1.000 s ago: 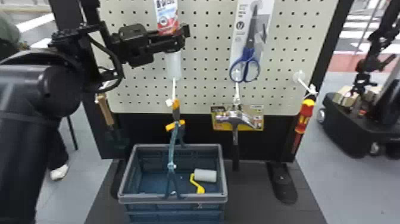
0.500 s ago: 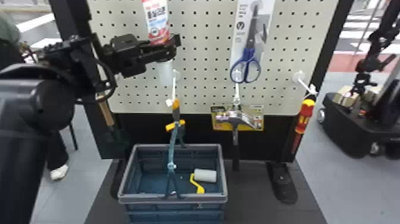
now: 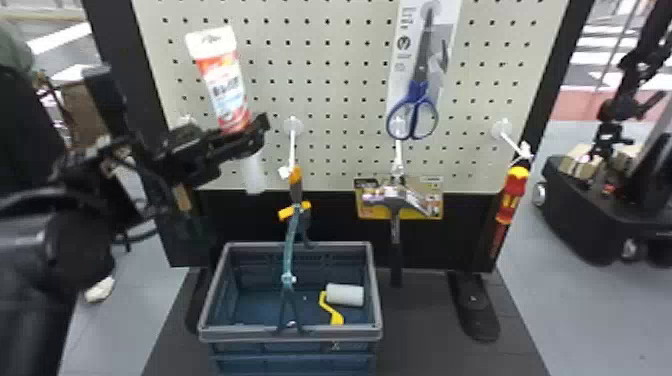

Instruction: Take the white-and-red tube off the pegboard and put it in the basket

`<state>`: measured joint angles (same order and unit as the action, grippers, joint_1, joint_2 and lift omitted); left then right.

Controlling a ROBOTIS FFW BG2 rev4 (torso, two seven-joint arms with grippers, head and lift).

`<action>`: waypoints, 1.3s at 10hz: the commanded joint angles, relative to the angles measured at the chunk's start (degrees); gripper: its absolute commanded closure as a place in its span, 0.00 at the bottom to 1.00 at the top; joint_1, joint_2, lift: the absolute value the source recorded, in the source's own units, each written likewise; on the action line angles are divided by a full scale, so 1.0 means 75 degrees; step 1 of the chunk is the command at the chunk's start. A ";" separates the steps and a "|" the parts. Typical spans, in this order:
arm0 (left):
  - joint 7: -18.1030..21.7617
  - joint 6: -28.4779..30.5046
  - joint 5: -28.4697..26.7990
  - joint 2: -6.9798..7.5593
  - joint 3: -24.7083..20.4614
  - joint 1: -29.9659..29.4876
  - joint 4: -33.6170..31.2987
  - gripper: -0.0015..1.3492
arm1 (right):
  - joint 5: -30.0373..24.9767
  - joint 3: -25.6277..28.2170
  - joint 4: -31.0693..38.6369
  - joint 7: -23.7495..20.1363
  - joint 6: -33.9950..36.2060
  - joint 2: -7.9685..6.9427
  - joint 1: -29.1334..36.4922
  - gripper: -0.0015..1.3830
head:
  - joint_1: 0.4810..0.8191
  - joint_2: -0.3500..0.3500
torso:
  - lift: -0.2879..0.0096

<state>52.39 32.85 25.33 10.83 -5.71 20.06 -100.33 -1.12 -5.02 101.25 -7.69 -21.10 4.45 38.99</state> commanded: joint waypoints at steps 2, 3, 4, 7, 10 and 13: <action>-0.0130 -0.0138 0.0138 -0.0155 -0.0574 -0.0760 0.0055 0.79 | 0.0009 0.0001 -0.0046 -0.0006 0.0001 -0.0019 0.0006 0.23 | 0.20 0.50 | 0.63; -0.0177 -0.0196 0.0243 -0.0179 -0.0656 -0.1022 0.0130 0.79 | 0.0009 0.0001 -0.0046 -0.0006 0.0001 -0.0031 0.0006 0.23 | 0.20 0.50 | 0.63; -0.0223 -0.0302 0.0372 -0.0284 -0.0797 -0.1301 0.0299 0.79 | 0.0009 -0.0011 -0.0065 -0.0006 0.0001 -0.0054 -0.0010 0.23 | 0.20 0.50 | 0.63; -0.0317 -0.0501 0.0489 -0.0542 -0.1043 -0.1793 0.0711 0.79 | -0.0003 0.0001 -0.0140 -0.0088 0.0001 -0.0124 -0.0043 0.23 | 0.20 0.50 | 0.63; -0.0352 -0.0876 0.0653 -0.0577 -0.0761 -0.1793 0.1667 0.79 | -0.0003 -0.0011 -0.0159 -0.0135 0.0001 -0.0160 -0.0076 0.23 | 0.20 0.50 | 0.63; -0.0376 -0.1216 0.0782 -0.0647 -0.0480 -0.1646 0.2417 0.79 | 0.0021 0.0001 -0.0177 -0.0170 0.0001 -0.0171 -0.0092 0.23 | 0.20 0.50 | 0.63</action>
<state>49.61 24.15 31.07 5.98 -9.75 7.40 -83.19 -1.04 -5.01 99.92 -8.93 -21.09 3.18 38.28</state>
